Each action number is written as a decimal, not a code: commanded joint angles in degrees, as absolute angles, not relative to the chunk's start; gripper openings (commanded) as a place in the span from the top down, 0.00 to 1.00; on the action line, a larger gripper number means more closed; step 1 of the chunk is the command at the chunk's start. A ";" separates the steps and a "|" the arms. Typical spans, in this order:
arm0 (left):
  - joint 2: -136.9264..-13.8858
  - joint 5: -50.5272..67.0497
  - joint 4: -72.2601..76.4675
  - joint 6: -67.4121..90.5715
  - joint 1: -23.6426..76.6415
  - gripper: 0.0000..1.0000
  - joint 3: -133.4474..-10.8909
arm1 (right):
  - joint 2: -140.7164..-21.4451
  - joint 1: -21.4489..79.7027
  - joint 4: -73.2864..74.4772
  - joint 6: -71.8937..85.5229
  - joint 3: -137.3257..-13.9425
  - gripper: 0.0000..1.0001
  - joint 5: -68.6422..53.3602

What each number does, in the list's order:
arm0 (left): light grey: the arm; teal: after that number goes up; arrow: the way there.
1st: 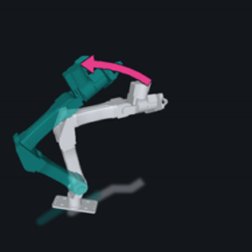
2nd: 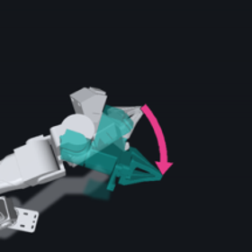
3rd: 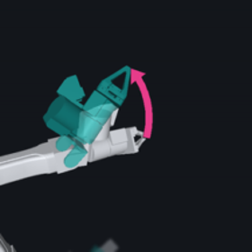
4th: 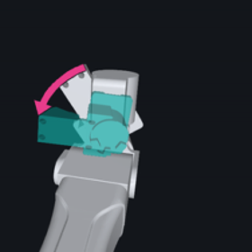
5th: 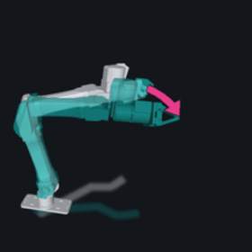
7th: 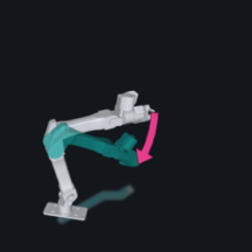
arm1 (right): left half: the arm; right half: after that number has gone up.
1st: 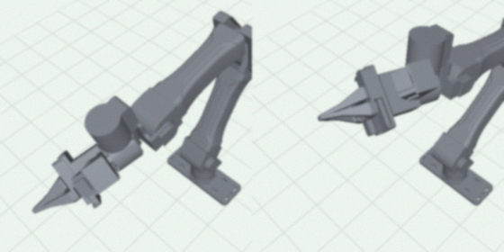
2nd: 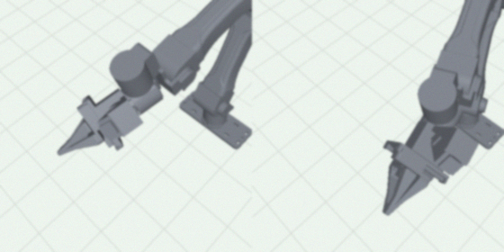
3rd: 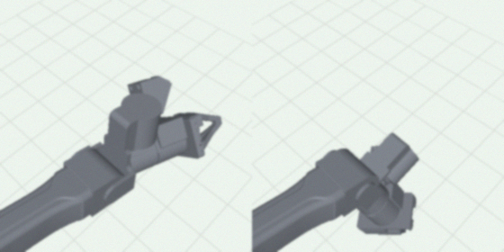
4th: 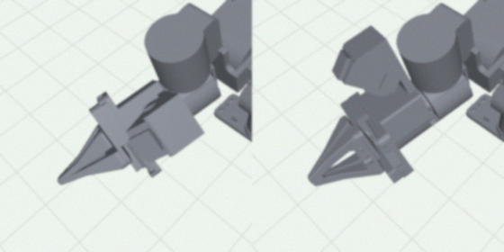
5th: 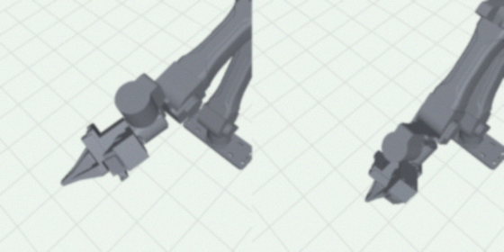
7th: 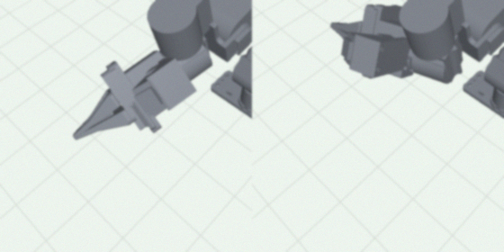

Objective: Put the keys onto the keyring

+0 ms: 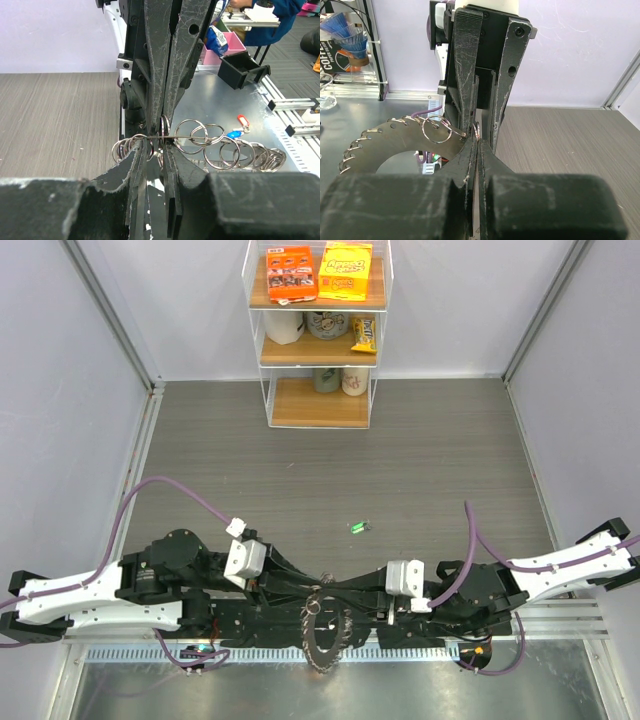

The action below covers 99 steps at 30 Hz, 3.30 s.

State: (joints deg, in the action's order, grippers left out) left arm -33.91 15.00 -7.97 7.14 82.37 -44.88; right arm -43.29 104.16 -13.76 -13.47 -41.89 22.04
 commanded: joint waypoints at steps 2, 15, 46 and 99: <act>-33.14 19.69 -4.83 8.79 82.97 0.76 -47.11 | -44.30 103.62 -17.14 -15.21 -42.45 0.95 27.51; -32.96 20.21 -4.92 8.70 82.97 0.83 -47.28 | -45.79 103.62 -16.44 -15.29 -42.54 0.95 29.00; -35.94 14.60 -9.39 5.01 82.97 1.00 -46.58 | -41.40 103.62 -0.35 -7.92 -46.76 0.51 31.90; -61.79 -21.00 -49.48 7.29 83.06 1.00 -66.71 | -53.96 63.55 27.17 21.27 -44.74 0.41 24.97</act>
State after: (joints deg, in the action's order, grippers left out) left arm -61.39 -17.82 -48.69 6.55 82.83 -63.75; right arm -52.51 65.43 32.56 19.66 -46.06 29.54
